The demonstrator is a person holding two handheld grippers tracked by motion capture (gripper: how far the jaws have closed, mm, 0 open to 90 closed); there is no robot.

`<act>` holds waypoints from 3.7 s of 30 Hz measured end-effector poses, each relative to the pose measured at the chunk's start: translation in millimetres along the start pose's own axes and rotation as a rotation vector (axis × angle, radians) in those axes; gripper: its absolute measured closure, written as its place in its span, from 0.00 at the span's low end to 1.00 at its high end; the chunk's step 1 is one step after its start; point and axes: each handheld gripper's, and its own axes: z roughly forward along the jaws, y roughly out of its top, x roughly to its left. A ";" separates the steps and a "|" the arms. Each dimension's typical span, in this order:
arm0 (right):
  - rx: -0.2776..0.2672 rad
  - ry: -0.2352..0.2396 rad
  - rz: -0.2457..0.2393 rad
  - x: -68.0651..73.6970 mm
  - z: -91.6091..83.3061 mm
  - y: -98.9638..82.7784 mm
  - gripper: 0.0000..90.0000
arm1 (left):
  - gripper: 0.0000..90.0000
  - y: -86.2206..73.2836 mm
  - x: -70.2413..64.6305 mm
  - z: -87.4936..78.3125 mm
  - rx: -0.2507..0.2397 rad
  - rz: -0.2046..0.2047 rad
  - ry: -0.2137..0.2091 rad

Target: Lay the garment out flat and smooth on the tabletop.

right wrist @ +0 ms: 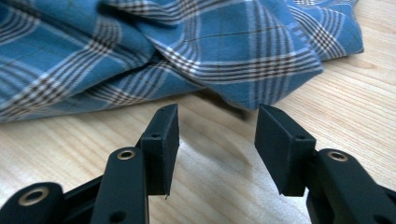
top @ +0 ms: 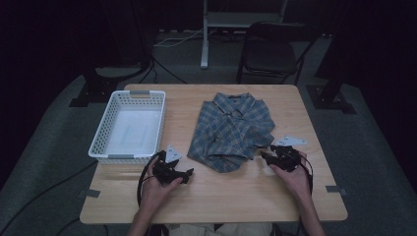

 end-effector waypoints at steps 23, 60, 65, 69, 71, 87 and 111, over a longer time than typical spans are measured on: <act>0.027 -0.035 0.037 -6.7 13.2 11.8 0.77 | 0.23 0.0 0.0 0.0 0.000 0.000 0.000; -0.124 -0.098 0.120 -39.7 -56.6 15.4 0.95 | 0.23 0.0 0.0 0.0 0.000 0.000 0.000; -0.136 -0.119 0.136 -46.3 -65.6 13.6 0.95 | 0.23 0.0 0.0 0.0 0.000 0.000 0.000; -0.144 -0.133 0.154 -50.6 -71.2 10.6 0.95 | 0.23 0.0 0.0 0.0 0.000 0.000 0.000; -0.141 -0.148 0.159 -52.6 -73.3 8.8 0.95 | 0.23 0.0 0.0 0.0 0.000 0.000 0.000; -0.088 -0.253 0.254 -76.6 -88.5 -9.5 0.94 | 0.23 0.0 0.0 0.0 0.000 0.000 0.000; -0.047 -0.068 0.136 -33.4 -75.8 -17.5 0.66 | 0.23 0.0 0.0 0.0 0.000 0.000 0.000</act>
